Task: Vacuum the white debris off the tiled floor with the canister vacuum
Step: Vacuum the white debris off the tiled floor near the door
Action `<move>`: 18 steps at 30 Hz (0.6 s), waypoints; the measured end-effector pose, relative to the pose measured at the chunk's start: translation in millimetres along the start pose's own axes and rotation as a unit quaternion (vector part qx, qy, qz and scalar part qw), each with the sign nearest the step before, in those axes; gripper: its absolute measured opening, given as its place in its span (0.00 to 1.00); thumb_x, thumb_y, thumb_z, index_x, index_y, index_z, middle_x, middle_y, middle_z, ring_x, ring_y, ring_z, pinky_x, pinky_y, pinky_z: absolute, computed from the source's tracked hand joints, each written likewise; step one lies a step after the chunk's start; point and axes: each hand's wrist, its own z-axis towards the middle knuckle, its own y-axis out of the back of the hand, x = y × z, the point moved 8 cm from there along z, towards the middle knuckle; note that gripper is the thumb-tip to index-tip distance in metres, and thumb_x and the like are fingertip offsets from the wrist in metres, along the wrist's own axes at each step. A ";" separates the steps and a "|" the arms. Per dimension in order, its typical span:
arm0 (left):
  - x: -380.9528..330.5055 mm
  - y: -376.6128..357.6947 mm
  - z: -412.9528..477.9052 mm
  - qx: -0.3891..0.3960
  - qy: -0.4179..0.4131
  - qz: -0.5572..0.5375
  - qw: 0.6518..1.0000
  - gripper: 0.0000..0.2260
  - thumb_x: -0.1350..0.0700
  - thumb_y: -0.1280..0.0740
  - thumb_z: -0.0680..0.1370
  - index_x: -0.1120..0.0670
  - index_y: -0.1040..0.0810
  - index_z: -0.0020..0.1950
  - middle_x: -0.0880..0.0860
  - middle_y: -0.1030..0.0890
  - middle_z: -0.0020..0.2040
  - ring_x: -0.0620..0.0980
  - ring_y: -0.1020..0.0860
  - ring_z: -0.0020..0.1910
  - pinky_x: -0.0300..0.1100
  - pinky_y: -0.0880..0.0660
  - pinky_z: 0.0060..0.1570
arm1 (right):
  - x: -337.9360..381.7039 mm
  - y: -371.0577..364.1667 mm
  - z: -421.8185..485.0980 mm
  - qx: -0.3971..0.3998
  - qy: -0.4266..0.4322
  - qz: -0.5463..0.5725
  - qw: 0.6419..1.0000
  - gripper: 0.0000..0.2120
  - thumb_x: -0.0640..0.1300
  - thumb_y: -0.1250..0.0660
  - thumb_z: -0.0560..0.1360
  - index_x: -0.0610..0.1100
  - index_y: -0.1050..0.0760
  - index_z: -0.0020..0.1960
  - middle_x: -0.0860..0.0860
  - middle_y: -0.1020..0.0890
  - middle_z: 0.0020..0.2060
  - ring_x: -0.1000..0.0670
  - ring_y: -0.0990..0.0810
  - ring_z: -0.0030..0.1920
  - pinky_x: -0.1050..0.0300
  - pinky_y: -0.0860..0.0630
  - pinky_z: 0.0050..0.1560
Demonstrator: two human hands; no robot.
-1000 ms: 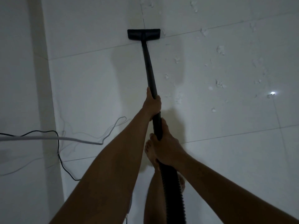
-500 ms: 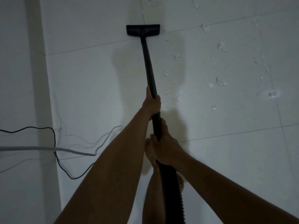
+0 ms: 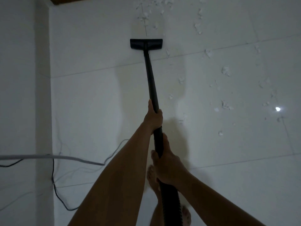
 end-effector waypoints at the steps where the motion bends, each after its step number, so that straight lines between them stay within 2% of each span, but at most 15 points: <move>1: 0.2 1.2 2.1 -0.002 0.000 0.003 1.000 0.30 0.51 0.46 0.85 0.42 0.62 0.80 0.56 0.33 0.74 0.52 0.24 0.51 0.48 0.25 0.53 | 1.7 -0.6 1.7 -0.001 0.003 -0.002 1.000 0.36 0.52 0.44 0.87 0.65 0.68 0.80 0.40 0.17 0.54 0.51 0.20 0.29 0.61 0.25 0.25; 8: -5.1 3.4 -15.8 0.009 0.029 -0.001 1.000 0.31 0.49 0.46 0.84 0.41 0.63 0.80 0.58 0.29 0.69 0.55 0.21 0.50 0.55 0.23 0.58 | 17.7 4.7 -22.8 0.004 -0.010 -0.029 1.000 0.37 0.52 0.45 0.87 0.63 0.70 0.81 0.45 0.17 0.49 0.50 0.18 0.32 0.59 0.20 0.31; 11: -20.8 6.2 -22.9 0.013 0.034 -0.001 0.999 0.30 0.49 0.46 0.85 0.42 0.63 0.80 0.58 0.29 0.70 0.53 0.22 0.45 0.52 0.22 0.55 | 29.9 14.8 -34.2 0.000 -0.021 -0.028 0.999 0.37 0.52 0.44 0.86 0.63 0.68 0.81 0.42 0.17 0.52 0.48 0.18 0.32 0.56 0.19 0.31; 15: -40.1 11.2 -17.7 0.013 0.041 0.004 0.999 0.30 0.50 0.47 0.85 0.43 0.63 0.80 0.59 0.28 0.68 0.52 0.24 0.43 0.48 0.24 0.49 | 46.1 28.6 -31.0 0.006 -0.031 -0.037 0.999 0.36 0.51 0.44 0.87 0.62 0.68 0.82 0.39 0.18 0.56 0.50 0.20 0.31 0.61 0.27 0.24; 18: -46.6 13.6 -4.6 0.007 0.038 0.004 0.999 0.30 0.50 0.47 0.85 0.42 0.63 0.80 0.59 0.28 0.69 0.51 0.24 0.43 0.47 0.25 0.50 | 49.6 33.3 -14.9 0.010 -0.034 -0.046 0.998 0.37 0.52 0.45 0.87 0.61 0.70 0.81 0.39 0.18 0.55 0.48 0.19 0.33 0.58 0.25 0.27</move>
